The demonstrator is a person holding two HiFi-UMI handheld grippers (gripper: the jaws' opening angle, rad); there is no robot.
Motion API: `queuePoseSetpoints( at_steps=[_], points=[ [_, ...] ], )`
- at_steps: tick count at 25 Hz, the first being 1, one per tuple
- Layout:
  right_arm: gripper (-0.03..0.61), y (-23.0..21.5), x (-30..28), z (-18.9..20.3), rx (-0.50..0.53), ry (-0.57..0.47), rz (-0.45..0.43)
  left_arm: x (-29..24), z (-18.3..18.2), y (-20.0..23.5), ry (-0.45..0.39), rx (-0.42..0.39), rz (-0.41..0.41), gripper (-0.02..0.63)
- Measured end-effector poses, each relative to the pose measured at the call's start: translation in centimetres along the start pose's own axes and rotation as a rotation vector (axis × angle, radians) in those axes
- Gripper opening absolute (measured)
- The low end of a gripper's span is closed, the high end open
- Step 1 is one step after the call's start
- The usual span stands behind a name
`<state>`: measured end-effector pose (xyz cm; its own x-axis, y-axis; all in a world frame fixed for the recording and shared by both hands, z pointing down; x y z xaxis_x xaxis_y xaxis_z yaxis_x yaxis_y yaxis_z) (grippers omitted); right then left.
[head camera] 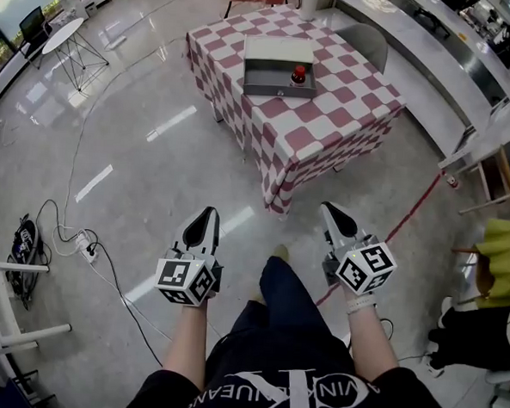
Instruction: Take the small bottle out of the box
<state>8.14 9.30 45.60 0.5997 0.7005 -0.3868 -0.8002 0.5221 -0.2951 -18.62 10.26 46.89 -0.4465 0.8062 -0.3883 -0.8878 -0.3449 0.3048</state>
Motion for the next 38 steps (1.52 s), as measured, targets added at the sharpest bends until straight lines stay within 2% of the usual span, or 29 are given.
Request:
queuePoseSetpoints(
  at_steps=[7, 14, 23, 30, 38],
  points=[
    [0.006, -1.9, -4.1, -3.3, 0.018, -0.020, -0.048, -2.6, -2.3, 2.2, -0.012, 0.007, -0.048, 0.021],
    [0.006, -5.0, -7.7, -6.5, 0.031, -0.041, -0.083, -7.1, -6.0, 3.0, -0.030, -0.025, -0.061, 0.021],
    [0.006, -8.0, -10.9, -9.3, 0.096, -0.036, -0.116, -12.5, -8.7, 3.3, -0.027, -0.039, -0.060, 0.021],
    [0.006, -11.1, -11.7, -10.8, 0.074, -0.053, -0.111, -15.9, -10.3, 2.5, -0.017, -0.065, -0.042, 0.021],
    [0.006, -12.7, -12.3, -10.6, 0.051, -0.042, -0.123, -18.0, -10.3, 1.7, 0.006, -0.074, -0.024, 0.021]
  ],
)
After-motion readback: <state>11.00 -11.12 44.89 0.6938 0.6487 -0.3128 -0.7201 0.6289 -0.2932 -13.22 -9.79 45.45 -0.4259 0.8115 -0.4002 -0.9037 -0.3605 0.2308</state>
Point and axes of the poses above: the fingertips, and each gripper's own axes: x backward along the fingers, y to its left, z out of its underside, the point moved 3 cm from there along x, backward along the fingers, and after that the axes turned 13 degrees about y, right-handed, at the moved point
